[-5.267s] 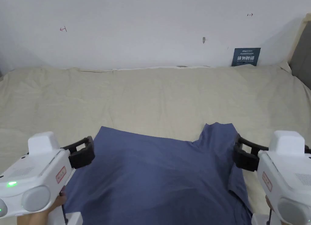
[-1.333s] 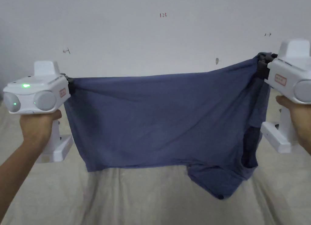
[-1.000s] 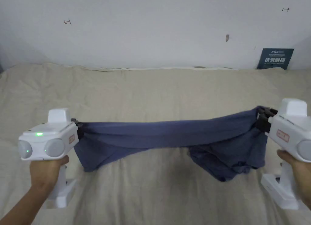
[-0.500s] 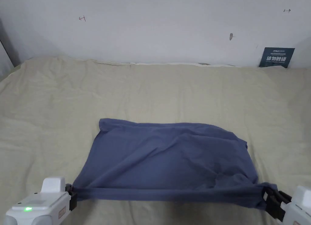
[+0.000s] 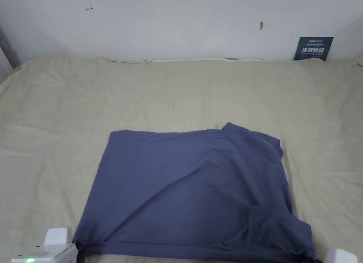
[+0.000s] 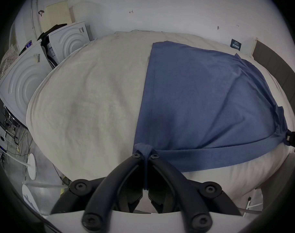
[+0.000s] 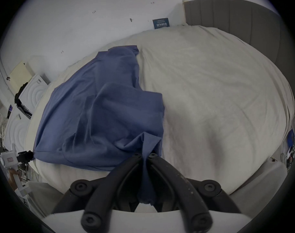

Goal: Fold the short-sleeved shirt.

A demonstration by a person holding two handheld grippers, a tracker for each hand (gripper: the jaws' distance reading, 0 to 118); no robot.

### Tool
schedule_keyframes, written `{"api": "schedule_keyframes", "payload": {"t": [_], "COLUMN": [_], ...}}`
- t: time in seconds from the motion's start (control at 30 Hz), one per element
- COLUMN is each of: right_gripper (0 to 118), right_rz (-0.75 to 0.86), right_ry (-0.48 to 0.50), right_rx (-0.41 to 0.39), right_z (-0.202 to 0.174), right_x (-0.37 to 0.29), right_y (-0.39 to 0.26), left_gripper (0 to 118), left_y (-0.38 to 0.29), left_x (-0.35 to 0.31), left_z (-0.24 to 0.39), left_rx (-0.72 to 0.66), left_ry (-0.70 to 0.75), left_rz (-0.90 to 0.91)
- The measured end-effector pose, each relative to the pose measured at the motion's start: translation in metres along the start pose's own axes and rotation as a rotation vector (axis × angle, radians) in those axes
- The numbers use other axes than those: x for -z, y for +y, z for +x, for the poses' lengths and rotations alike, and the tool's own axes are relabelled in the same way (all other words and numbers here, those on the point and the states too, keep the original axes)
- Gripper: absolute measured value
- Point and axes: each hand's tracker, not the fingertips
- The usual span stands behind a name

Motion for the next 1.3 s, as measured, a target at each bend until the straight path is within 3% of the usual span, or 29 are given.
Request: {"api": "schedule_keyframes", "payload": {"t": [0.1,0.17,0.2,0.23,0.27,0.3,0.33,0.37,0.53,0.67,0.77,0.8,0.83,0.87,0.9,0.93,1.03,1.2,1.3], "right_gripper": [5,16,34,51,71,92,104,107,106,106,91,76,62,41,9,3,1,1,1], "right_rz": [0.004,0.01,0.037,0.089,0.137,0.197,0.272,0.345,0.609,0.74,0.79,0.799,0.805,0.815,0.821,0.829,0.839,0.836,0.82], "right_ry": [-0.017,-0.023,-0.029,-0.022,-0.01,-0.005,-0.002,0.002,0.001,-0.023,-0.068,-0.068,-0.071,-0.076,-0.08,-0.086,-0.074,-0.069,-0.06], "right_rx": [0.0,-0.013,-0.035,-0.061,-0.077,-0.096,-0.109,-0.123,-0.194,-0.258,-0.294,-0.302,-0.306,-0.312,-0.316,-0.32,-0.322,-0.325,-0.32], "right_z": [-0.005,-0.014,-0.02,-0.026,-0.033,-0.041,-0.051,-0.059,-0.099,-0.123,-0.135,-0.138,-0.14,-0.142,-0.143,-0.145,-0.145,-0.147,-0.145], "right_x": [-0.006,-0.018,-0.026,-0.037,-0.047,-0.06,-0.075,-0.088,-0.146,-0.172,-0.181,-0.183,-0.183,-0.184,-0.185,-0.185,-0.186,-0.186,-0.183], "right_y": [0.003,0.014,0.022,0.033,0.046,0.061,0.074,0.085,0.124,0.135,0.136,0.135,0.134,0.133,0.132,0.131,0.13,0.129,0.129], "left_gripper": [5,24,60,85,104,111,111,111,111,111,103,87,69,40,2,1,0,0,0], "left_y": [0.008,0.018,0.025,0.028,0.037,0.048,0.061,0.071,0.113,0.128,0.129,0.128,0.127,0.125,0.125,0.125,0.123,0.121,0.119], "left_x": [-0.005,-0.015,-0.023,-0.009,-0.016,-0.03,-0.045,-0.057,-0.112,-0.128,-0.139,-0.141,-0.141,-0.141,-0.144,-0.143,-0.141,-0.137,-0.129], "left_z": [0.005,0.006,0.005,-0.005,-0.005,-0.001,0.004,0.005,0.03,0.044,0.057,0.061,0.063,0.064,0.068,0.069,0.068,0.062,0.053], "left_rx": [0.006,-0.068,-0.117,-0.161,-0.18,-0.193,-0.191,-0.17,-0.048,-0.043,-0.016,-0.008,0.001,0.001,0.001,-0.005,-0.014,-0.019,0.02], "left_ry": [0.014,0.008,-0.022,-0.068,-0.111,-0.125,-0.122,-0.122,-0.094,-0.06,-0.045,-0.044,-0.044,-0.058,-0.068,-0.076,-0.128,-0.102,-0.071], "left_rz": [-0.019,-0.04,-0.02,0.017,0.072,0.142,0.217,0.27,0.581,0.759,0.824,0.837,0.844,0.842,0.841,0.833,0.805,0.773,0.659]}}
